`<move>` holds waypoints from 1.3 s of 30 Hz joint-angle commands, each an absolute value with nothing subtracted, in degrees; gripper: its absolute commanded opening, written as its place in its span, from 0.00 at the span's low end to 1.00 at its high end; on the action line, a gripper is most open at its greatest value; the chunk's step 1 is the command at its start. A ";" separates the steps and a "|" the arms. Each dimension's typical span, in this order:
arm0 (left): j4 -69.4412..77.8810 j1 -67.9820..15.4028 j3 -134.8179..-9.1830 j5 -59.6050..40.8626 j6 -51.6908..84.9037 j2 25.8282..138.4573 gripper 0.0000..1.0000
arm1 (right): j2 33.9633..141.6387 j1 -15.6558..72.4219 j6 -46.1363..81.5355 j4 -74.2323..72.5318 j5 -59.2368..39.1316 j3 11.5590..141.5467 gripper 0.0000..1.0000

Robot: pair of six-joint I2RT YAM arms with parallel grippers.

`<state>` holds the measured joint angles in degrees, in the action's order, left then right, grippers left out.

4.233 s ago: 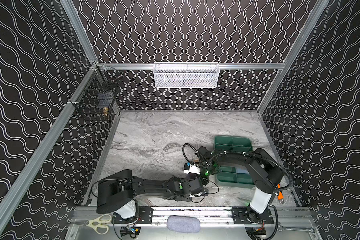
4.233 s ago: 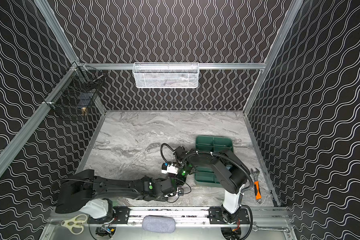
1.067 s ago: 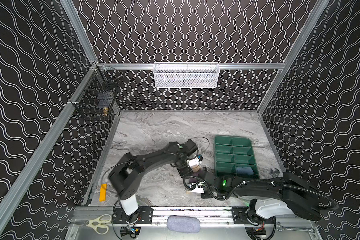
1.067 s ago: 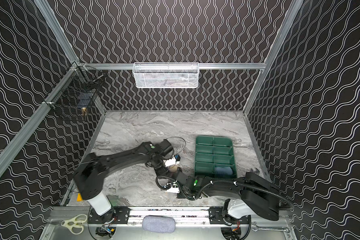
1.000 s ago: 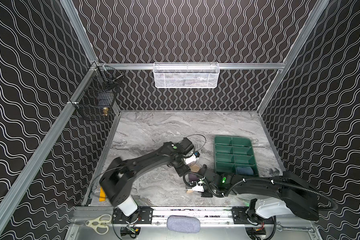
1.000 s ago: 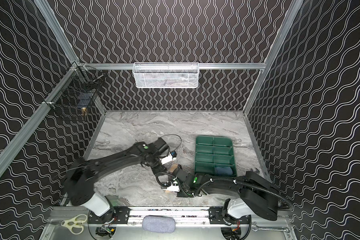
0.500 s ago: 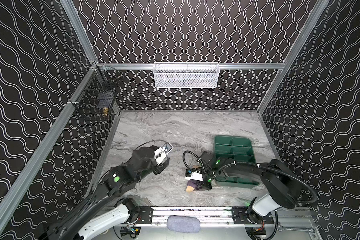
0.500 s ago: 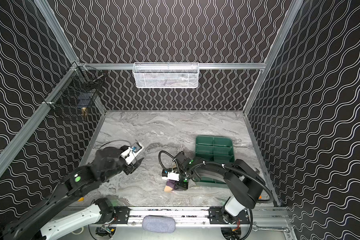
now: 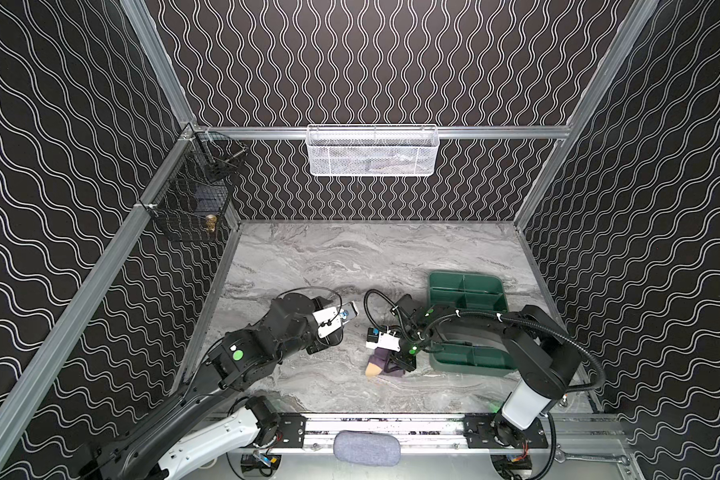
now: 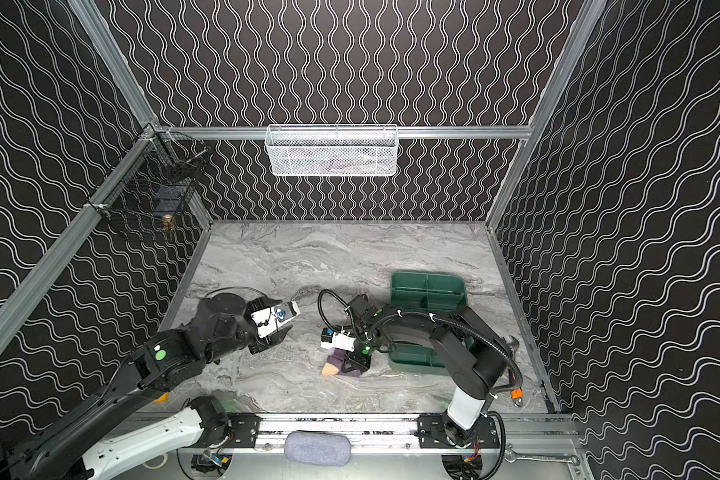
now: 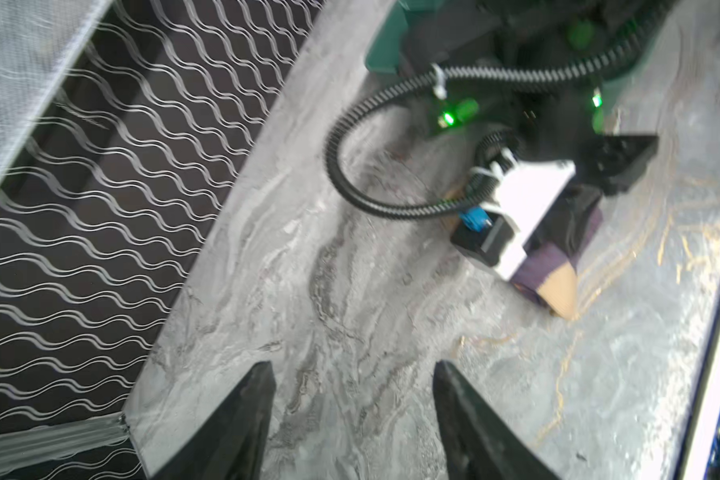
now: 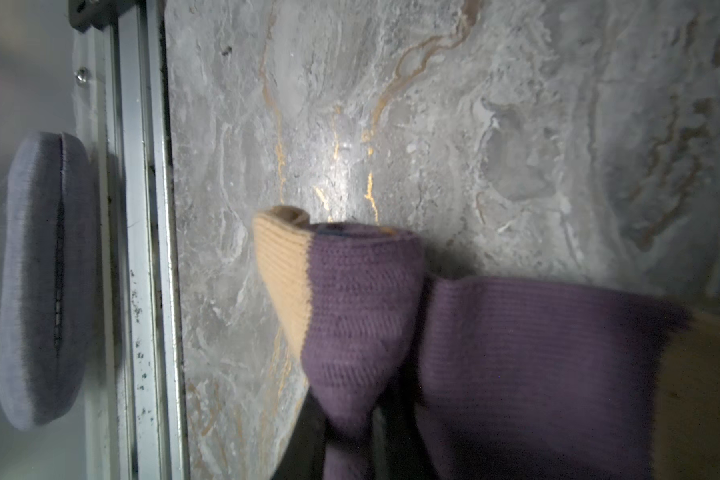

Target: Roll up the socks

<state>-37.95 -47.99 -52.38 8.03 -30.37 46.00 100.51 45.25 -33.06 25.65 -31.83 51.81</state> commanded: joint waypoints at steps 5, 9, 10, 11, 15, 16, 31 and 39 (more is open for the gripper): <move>-34.15 -60.84 -47.55 13.64 -33.82 52.34 0.66 | 105.21 42.39 -35.62 27.77 -17.99 51.33 0.00; -32.14 -71.53 -45.05 21.80 -34.45 62.20 0.69 | 107.11 41.14 -35.95 28.30 -18.13 51.94 0.00; -31.06 -72.80 -44.37 22.55 -34.74 64.42 0.70 | 107.44 40.93 -35.98 28.30 -18.11 51.94 0.00; -29.86 -73.65 -43.74 22.37 -34.98 66.71 0.71 | 107.65 40.78 -36.08 28.30 -18.11 51.88 0.00; -24.55 -74.09 -42.32 19.97 -34.07 74.87 0.71 | 107.63 40.32 -36.27 27.78 -18.69 51.25 0.00; -23.61 -74.10 -42.20 19.35 -33.89 76.14 0.71 | 107.51 40.18 -36.22 27.69 -18.72 51.03 0.00; -13.90 -72.13 -44.94 18.08 -30.28 90.89 0.42 | 106.55 40.08 -37.00 26.99 -19.95 49.97 0.00; -18.99 -69.54 -47.38 15.55 -26.81 92.50 0.02 | 104.49 39.81 -36.65 25.75 -20.63 49.13 0.00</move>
<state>-18.24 -70.24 -47.35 18.50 -28.95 91.88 103.55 39.83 -34.09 23.42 -42.06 50.46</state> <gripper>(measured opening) 0.067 0.135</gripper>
